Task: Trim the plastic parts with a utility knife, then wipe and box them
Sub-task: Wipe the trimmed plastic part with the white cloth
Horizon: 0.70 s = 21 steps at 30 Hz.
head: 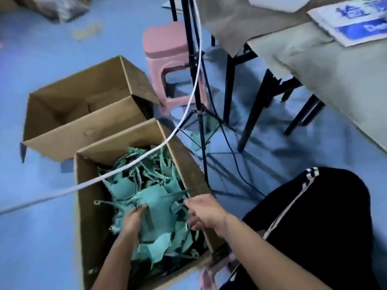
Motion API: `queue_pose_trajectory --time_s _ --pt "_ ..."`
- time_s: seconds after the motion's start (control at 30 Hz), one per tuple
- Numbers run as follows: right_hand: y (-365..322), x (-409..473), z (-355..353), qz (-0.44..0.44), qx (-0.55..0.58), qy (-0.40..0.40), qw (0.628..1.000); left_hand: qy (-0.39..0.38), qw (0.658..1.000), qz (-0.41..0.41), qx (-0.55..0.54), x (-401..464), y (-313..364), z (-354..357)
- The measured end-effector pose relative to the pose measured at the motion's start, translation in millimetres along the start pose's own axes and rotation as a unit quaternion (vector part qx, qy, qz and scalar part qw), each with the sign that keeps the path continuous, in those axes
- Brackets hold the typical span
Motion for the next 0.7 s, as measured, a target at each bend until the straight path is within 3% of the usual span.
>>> queue_pose_trajectory --time_s 0.07,0.13,0.2,0.27,0.43,0.57,0.7 --pt "12 7 -3 -0.003 -0.252 -0.005 0.968 0.035 0.994 -0.024 0.097 20 -26 -25" --pt "24 5 -13 0.018 -0.367 -0.015 0.93 0.074 0.976 -0.062 0.196 35 -48 -42" --pt "34 2 -30 0.048 -0.359 -0.003 0.932 0.108 0.966 -0.078 0.22 38 -54 -41" --pt "35 -3 -45 0.056 -0.35 0.03 0.934 0.103 0.971 -0.039 0.211 35 -40 -15" --pt "20 -17 -69 -0.036 -0.261 0.084 0.961 0.063 0.971 0.084 0.216 20 24 86" --pt "5 -42 -96 -0.074 -0.223 0.129 0.963 0.032 0.96 0.226 0.161 -32 99 164" --pt "-26 -91 -128 -0.16 -0.177 0.202 0.95 -0.003 0.892 0.446 0.078 -140 177 222"
Point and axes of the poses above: each hand's wrist, its own x-axis towards the middle knuckle, its own z-axis out of the palm, y = z × x, the point moved 8 cm from there along x, towards the middle knuckle, and after that the axes turned 6 degrees about -y, right-handed, at the moved point
